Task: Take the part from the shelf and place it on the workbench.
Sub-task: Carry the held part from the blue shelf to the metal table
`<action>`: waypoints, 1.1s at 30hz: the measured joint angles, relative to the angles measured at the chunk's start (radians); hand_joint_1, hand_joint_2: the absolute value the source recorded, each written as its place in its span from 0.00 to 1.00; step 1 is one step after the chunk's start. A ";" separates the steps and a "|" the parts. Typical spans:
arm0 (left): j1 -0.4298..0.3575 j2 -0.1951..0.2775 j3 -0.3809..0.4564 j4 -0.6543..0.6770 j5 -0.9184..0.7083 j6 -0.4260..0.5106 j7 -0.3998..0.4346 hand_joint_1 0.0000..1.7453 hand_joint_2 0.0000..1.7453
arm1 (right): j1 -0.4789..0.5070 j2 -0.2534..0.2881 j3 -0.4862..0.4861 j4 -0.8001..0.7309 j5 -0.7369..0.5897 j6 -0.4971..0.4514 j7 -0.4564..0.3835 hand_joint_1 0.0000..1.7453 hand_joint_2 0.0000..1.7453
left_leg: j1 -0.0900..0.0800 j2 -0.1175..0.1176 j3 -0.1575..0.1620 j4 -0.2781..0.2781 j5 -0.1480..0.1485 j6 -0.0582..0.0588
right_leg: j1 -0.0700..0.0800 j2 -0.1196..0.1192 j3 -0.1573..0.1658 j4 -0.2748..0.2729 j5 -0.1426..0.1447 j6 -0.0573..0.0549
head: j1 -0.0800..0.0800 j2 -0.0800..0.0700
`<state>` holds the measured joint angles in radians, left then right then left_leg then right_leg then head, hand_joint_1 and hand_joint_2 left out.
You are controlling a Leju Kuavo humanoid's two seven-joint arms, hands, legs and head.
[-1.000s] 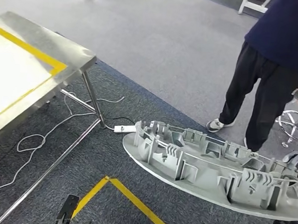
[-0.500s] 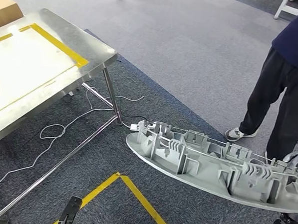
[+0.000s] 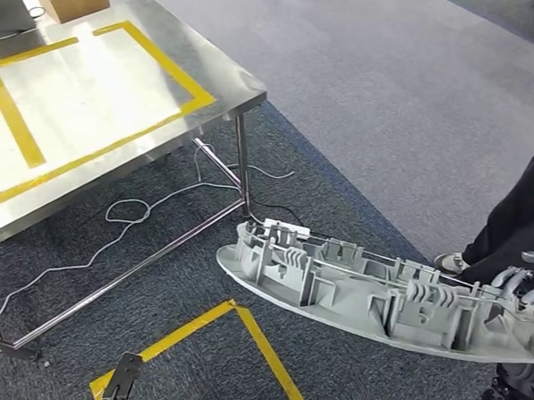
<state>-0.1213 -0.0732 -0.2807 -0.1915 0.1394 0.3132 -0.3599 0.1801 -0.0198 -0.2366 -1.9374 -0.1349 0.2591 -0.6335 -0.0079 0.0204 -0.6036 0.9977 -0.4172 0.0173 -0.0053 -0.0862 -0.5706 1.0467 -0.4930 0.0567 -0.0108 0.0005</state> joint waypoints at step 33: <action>0.005 0.019 0.018 -0.005 -0.070 -0.003 0.014 0.00 1.00 | -0.086 -0.009 0.060 0.043 0.012 -0.016 -0.004 1.00 1.00 | 0.006 -0.017 0.002 -0.008 0.005 0.009 | -0.001 0.068 -0.062 0.133 -0.068 0.006 | 0.002 0.000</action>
<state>-0.1163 -0.0539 -0.2628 -0.1961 0.0694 0.3098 -0.3458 0.0943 -0.0293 -0.1767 -1.8939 -0.1233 0.2429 -0.6376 -0.0022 0.0034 -0.6021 0.9901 -0.4124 0.0265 -0.0063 -0.0183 -0.6330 1.1801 -0.5612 0.0632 -0.0088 0.0004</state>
